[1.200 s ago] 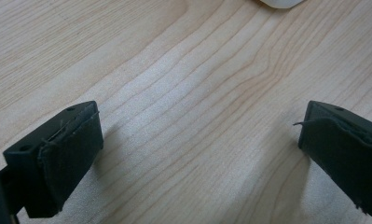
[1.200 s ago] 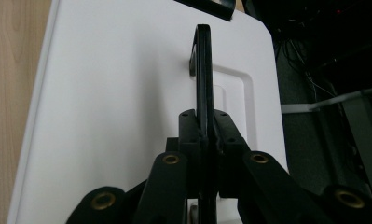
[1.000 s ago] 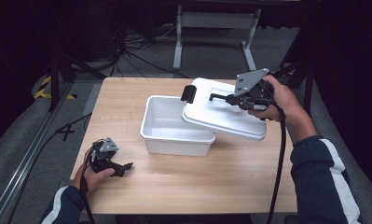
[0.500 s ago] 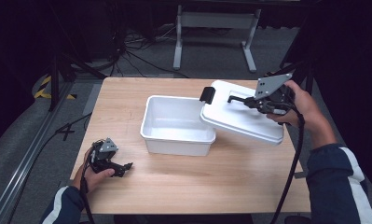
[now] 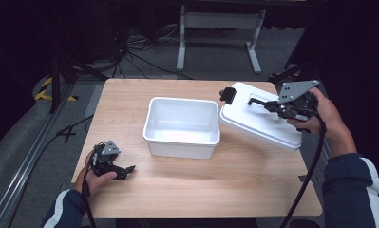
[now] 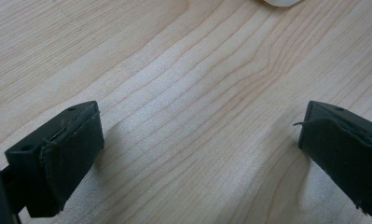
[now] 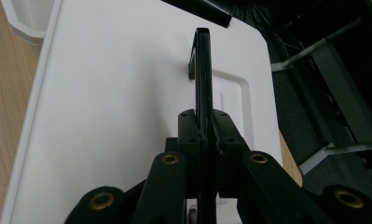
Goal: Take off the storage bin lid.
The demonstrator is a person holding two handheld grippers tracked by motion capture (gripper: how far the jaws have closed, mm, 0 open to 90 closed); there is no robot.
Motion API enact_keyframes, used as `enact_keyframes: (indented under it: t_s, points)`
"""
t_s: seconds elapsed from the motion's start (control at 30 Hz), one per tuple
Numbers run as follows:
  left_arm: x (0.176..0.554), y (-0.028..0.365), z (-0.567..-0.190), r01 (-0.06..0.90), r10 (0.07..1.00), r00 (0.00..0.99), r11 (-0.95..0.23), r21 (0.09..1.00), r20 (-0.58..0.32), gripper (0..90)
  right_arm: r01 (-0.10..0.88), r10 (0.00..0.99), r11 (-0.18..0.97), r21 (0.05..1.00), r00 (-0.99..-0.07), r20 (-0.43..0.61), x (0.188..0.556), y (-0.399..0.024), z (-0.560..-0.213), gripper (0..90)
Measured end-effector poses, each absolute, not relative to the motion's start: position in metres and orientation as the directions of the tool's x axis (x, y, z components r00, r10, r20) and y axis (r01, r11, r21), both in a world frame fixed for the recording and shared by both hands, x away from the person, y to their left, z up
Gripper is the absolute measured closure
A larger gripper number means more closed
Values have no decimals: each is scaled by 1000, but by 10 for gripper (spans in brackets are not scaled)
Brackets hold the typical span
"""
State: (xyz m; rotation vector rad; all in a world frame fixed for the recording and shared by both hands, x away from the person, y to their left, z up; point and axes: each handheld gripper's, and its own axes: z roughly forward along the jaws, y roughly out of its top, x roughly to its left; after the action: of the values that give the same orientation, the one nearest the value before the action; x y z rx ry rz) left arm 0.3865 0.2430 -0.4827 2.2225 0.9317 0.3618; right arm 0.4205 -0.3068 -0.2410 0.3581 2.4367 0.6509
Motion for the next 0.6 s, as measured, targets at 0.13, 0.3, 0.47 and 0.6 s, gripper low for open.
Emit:
enact_keyframes:
  t_s: [0.13, 0.3, 0.47, 0.6]
  points:
    - [386, 243, -483, 518, 710, 704, -504, 691, -9, 4, 123, 402, 842, 526, -793, -459, 423, -313, -248, 841]
    - [386, 243, -483, 518, 710, 704, -505, 691, -9, 4, 147, 414, 842, 518, -791, -449, 427, -318, -258, 840]
    - [386, 243, -482, 519, 710, 704, -505, 689, -10, 4, 170, 427, 839, 516, -795, -432, 431, -322, -270, 840]
    - [386, 243, -483, 520, 710, 704, -505, 689, -10, 4, 184, 433, 839, 513, -796, -423, 434, -324, -277, 840]
